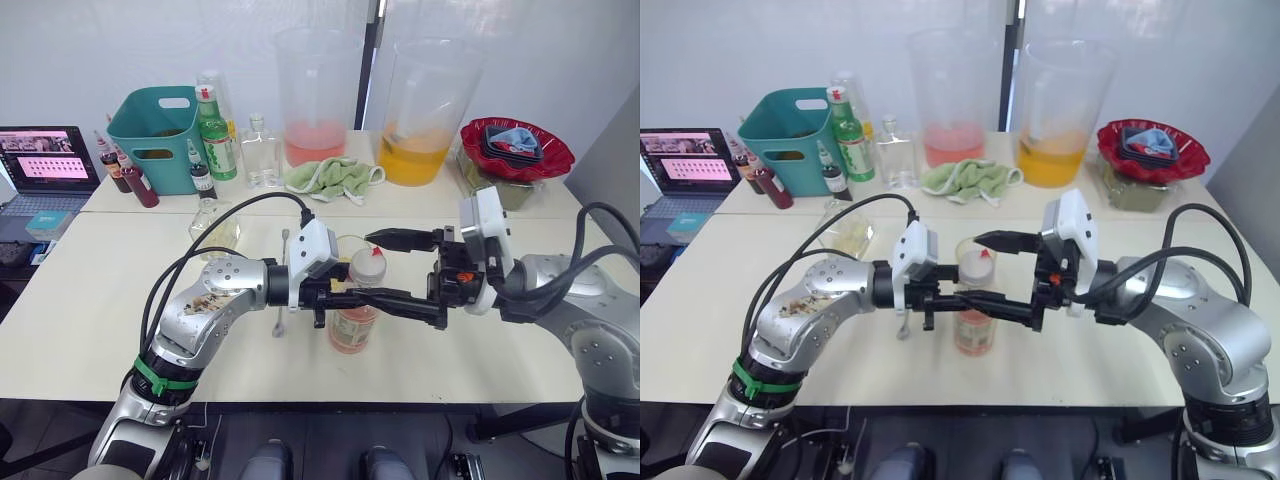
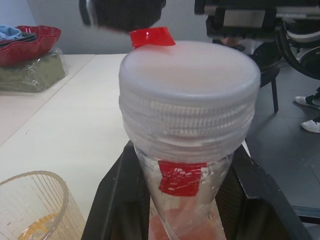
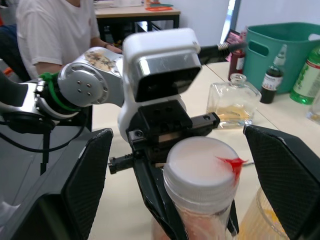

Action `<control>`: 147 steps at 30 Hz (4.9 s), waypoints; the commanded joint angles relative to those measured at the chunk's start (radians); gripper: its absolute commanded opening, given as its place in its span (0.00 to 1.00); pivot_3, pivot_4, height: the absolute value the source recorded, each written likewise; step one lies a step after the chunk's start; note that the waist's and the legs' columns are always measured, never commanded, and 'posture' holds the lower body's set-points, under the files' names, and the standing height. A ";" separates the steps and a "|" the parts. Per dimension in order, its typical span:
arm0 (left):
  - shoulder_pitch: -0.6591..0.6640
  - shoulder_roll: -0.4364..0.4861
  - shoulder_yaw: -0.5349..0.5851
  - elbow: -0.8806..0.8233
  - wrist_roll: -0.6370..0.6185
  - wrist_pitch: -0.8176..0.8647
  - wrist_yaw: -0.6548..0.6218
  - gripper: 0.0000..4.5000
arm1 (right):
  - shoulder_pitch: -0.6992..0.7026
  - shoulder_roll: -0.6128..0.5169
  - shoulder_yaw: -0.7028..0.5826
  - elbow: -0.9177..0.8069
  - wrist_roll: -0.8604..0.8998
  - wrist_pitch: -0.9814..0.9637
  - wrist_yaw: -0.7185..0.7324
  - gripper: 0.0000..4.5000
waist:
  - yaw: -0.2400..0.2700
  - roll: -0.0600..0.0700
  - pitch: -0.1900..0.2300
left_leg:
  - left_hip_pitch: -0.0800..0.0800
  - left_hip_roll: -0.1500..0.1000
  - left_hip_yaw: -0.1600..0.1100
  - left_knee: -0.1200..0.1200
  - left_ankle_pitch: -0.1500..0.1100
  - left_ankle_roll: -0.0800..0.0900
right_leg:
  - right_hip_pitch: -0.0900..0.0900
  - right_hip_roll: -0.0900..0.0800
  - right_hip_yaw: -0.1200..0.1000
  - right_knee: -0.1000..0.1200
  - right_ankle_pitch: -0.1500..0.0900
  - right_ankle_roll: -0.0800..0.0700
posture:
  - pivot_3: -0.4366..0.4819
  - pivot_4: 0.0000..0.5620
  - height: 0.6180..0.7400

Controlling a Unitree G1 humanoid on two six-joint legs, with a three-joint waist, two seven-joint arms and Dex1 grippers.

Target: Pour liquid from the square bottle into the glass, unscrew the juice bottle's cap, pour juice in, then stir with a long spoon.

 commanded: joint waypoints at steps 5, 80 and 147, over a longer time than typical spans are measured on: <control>0.006 -0.010 -0.026 -0.008 0.001 0.001 -0.003 0.28 | 0.002 -0.021 0.014 -0.005 -0.019 -0.017 -0.014 0.80 | 0.000 0.000 0.000 | 0.000 0.000 0.001 0.000 0.000 0.000 | 0.000 0.000 0.000 0.000 0.000 0.000 | 0.48 0.27 1.00; 0.035 0.005 -0.045 0.032 0.046 -0.079 -0.020 0.28 | -0.209 -0.049 0.221 0.353 -0.207 -0.291 0.534 0.37 | -0.005 0.000 0.000 | 0.009 0.000 0.000 0.000 -0.001 0.001 | 0.014 0.000 -0.005 -0.007 0.000 0.000 | 0.48 0.27 1.00; 0.087 0.014 -0.025 -0.056 0.054 -0.039 0.057 0.28 | -0.373 0.050 0.342 0.560 -0.312 -0.478 0.759 0.36 | -0.011 0.000 0.000 | 0.012 0.002 0.000 -0.001 0.000 0.000 | 0.014 0.001 -0.005 -0.006 0.000 0.000 | 0.48 0.27 1.00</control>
